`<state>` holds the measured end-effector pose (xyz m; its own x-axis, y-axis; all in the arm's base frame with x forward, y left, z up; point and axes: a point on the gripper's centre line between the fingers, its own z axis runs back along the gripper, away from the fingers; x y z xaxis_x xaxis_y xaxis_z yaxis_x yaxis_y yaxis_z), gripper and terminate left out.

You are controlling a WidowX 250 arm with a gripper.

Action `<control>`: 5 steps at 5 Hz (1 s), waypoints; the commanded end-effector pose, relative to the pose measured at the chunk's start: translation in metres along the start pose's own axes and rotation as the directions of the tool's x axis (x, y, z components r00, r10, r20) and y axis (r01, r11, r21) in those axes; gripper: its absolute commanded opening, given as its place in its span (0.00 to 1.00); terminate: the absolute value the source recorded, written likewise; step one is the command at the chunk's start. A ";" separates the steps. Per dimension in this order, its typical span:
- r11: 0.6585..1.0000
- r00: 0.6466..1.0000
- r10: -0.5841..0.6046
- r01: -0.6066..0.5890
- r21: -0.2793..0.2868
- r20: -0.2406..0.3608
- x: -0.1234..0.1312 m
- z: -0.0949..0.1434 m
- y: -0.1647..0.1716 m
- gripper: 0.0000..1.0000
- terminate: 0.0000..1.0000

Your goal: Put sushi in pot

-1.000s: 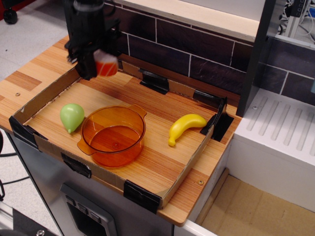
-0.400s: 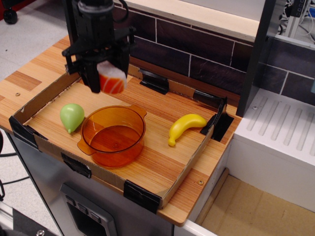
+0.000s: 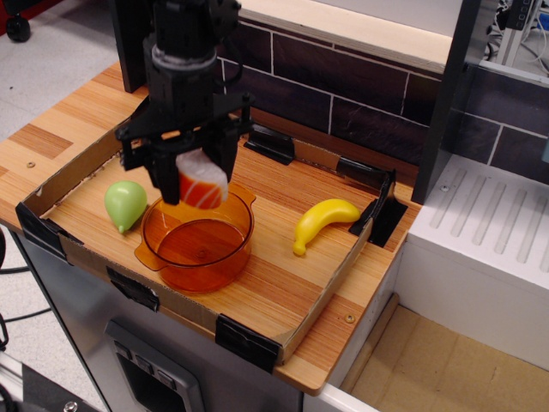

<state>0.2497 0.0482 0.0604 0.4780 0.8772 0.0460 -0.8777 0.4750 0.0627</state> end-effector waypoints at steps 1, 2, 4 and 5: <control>0.994 0.993 -0.106 0.105 0.023 0.050 -0.008 -0.006 0.013 1.00 0.00; 0.992 0.991 -0.128 0.127 0.020 0.045 -0.007 -0.004 0.014 1.00 0.00; 0.981 0.987 -0.157 0.159 -0.112 0.024 0.001 0.046 0.015 1.00 0.00; 0.974 0.987 -0.162 0.161 -0.161 0.011 0.004 0.072 0.018 1.00 0.00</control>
<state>0.2438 0.0419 0.1208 0.6138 0.7894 0.0111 -0.7876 0.6133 -0.0601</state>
